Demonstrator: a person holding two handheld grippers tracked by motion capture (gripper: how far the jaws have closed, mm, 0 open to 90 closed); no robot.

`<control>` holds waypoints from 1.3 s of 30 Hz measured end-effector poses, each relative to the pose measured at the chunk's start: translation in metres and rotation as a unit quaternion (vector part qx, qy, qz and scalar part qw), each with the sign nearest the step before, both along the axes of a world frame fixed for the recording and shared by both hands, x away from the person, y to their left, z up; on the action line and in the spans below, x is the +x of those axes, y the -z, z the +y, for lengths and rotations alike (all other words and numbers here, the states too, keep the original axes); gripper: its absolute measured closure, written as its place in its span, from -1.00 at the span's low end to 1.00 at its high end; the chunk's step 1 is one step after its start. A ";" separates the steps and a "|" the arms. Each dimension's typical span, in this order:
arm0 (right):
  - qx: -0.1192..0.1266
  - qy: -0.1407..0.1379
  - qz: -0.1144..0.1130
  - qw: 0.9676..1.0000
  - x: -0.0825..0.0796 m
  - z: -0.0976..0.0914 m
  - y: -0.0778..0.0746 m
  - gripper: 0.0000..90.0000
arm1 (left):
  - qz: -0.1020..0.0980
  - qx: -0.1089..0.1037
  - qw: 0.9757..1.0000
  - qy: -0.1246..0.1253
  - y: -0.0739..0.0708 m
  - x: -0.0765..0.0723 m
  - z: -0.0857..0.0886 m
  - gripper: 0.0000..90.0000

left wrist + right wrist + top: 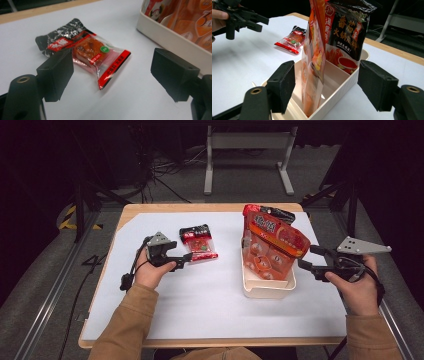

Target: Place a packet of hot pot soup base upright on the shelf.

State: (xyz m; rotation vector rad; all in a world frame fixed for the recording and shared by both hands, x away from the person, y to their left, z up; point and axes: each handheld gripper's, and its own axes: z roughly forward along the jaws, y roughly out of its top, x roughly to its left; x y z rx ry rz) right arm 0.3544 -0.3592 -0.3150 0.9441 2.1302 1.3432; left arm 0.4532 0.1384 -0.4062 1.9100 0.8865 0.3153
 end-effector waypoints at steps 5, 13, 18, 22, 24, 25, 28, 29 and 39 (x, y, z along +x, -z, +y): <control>-0.001 0.000 0.003 1.000 -0.001 0.001 0.004 -0.33 | 0.016 0.011 1.000 0.003 0.013 0.008 -0.008 -0.57; -0.002 0.004 0.006 1.000 -0.003 -0.001 0.006 -0.33 | 0.033 0.025 0.999 0.002 0.030 0.019 -0.018 -0.44; 0.000 0.007 0.006 1.000 -0.006 -0.003 0.007 -0.33 | 0.043 0.036 0.998 -0.004 0.039 0.024 -0.020 -0.28; -0.001 0.008 0.007 1.000 -0.007 -0.004 0.007 -0.33 | 0.048 0.034 0.998 -0.003 0.042 0.027 -0.021 -0.09; -0.001 0.008 0.007 1.000 -0.007 -0.003 0.007 -0.33 | 0.052 0.033 0.998 -0.002 0.045 0.028 -0.022 -0.03; -0.002 0.009 0.007 1.000 -0.007 -0.003 0.007 -0.33 | 0.053 0.036 0.998 -0.002 0.046 0.028 -0.023 -0.01; -0.004 0.008 0.006 1.000 -0.007 -0.003 0.008 -0.33 | 0.053 0.044 0.998 -0.005 0.046 0.029 -0.025 0.00; -0.005 0.007 0.006 1.000 -0.007 -0.002 0.008 -0.33 | 0.055 0.047 0.997 -0.005 0.046 0.029 -0.025 -0.01; -0.007 0.004 0.006 1.000 -0.007 0.000 0.008 -0.33 | 0.058 0.090 0.994 -0.018 0.047 0.030 -0.034 0.20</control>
